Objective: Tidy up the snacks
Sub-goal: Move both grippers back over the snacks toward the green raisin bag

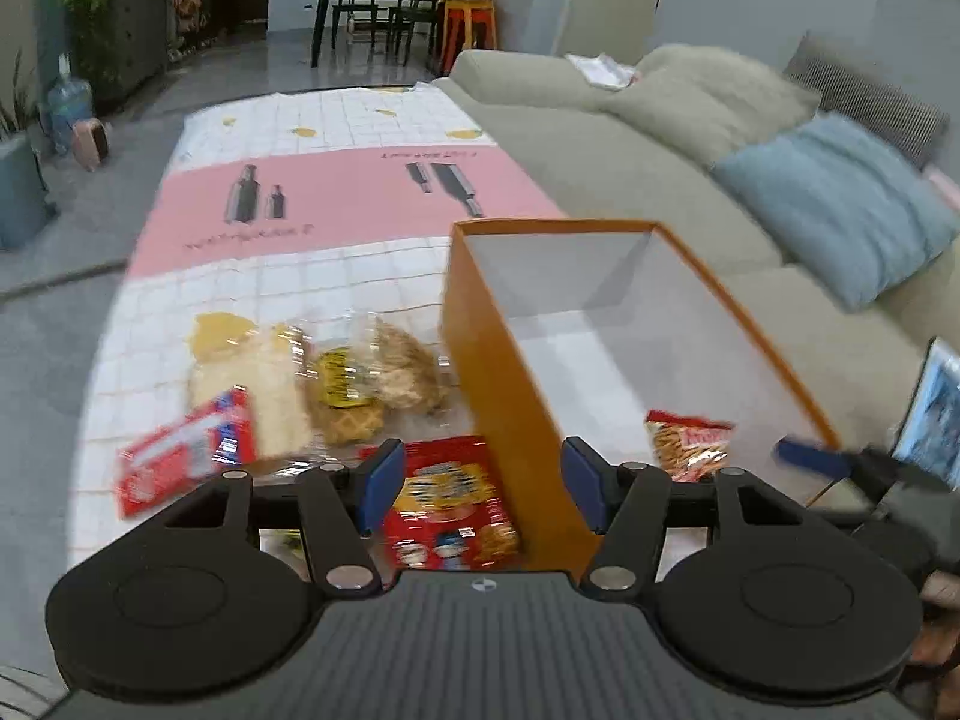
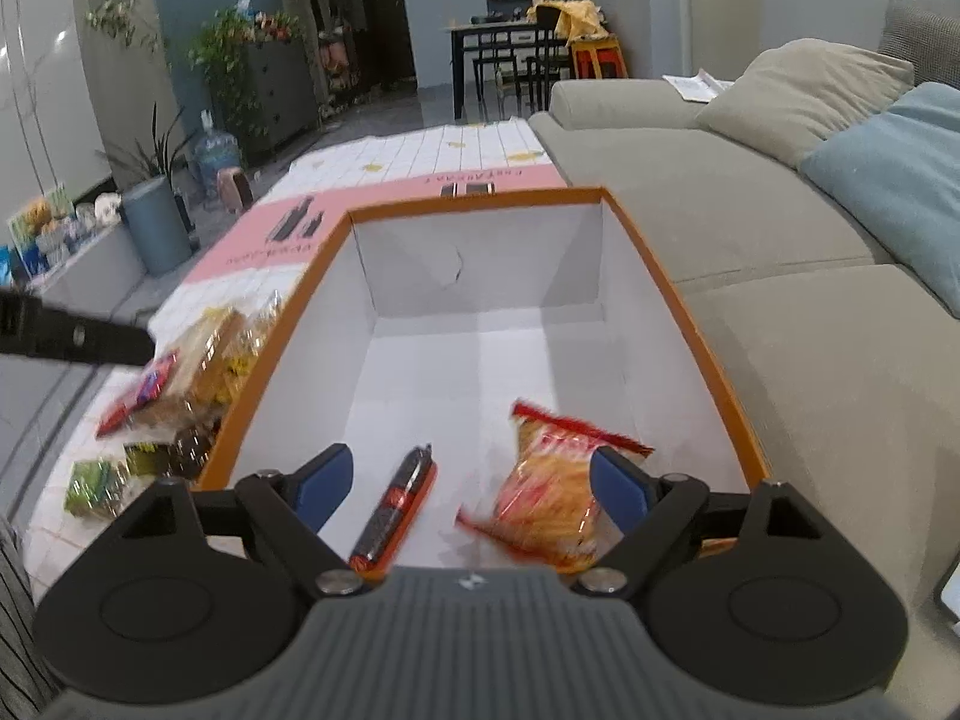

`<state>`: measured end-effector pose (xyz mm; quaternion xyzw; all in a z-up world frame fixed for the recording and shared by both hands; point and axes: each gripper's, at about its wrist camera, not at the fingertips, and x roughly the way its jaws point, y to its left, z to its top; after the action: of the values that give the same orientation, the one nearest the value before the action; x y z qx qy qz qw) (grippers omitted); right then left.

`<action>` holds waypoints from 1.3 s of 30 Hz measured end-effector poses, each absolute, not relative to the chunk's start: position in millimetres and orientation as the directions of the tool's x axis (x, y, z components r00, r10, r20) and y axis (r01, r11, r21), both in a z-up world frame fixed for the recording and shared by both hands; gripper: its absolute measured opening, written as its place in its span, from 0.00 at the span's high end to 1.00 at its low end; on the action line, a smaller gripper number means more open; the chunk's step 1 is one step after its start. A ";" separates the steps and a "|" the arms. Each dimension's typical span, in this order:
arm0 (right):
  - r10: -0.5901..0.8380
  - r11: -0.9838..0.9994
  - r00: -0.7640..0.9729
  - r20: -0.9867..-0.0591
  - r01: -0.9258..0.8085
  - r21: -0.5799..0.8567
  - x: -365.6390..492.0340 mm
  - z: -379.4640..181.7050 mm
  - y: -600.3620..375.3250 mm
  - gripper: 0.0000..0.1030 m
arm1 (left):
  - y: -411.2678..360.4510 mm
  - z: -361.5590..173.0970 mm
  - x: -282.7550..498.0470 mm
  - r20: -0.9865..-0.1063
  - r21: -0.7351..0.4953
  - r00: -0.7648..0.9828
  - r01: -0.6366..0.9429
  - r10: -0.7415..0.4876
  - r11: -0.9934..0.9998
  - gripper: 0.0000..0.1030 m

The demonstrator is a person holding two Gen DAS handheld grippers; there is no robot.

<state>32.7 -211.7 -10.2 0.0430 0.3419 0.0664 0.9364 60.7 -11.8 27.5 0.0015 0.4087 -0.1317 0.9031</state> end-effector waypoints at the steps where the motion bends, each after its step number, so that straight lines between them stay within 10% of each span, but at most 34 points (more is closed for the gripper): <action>1: 0.157 0.986 0.767 -0.622 -0.089 0.140 31.5 -7.8 -212.8 0.18 | -11.3 30.6 58.8 -0.736 -0.083 0.639 0.238 -0.221 0.968 0.32; 13: 0.160 0.953 0.962 -0.221 -0.092 0.290 -22.5 42.0 -208.9 0.18 | 25.1 32.2 42.0 -0.745 -0.003 0.655 0.186 -0.126 0.983 0.32; 23: 0.399 0.895 0.886 -0.234 -0.321 0.310 -33.1 40.3 -136.6 0.18 | 78.0 -5.0 37.4 -0.777 0.010 0.628 0.070 -0.036 0.998 0.32; 39: 0.399 0.914 0.724 -0.562 -0.362 0.182 -5.2 -35.0 -38.6 0.19 | 118.6 -31.0 44.6 -0.781 0.086 0.623 0.036 0.045 0.996 0.32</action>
<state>-5.2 -38.6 -35.0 0.0299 0.3094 0.2051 0.9281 44.7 118.6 -31.0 0.0468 0.4344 0.0023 0.8995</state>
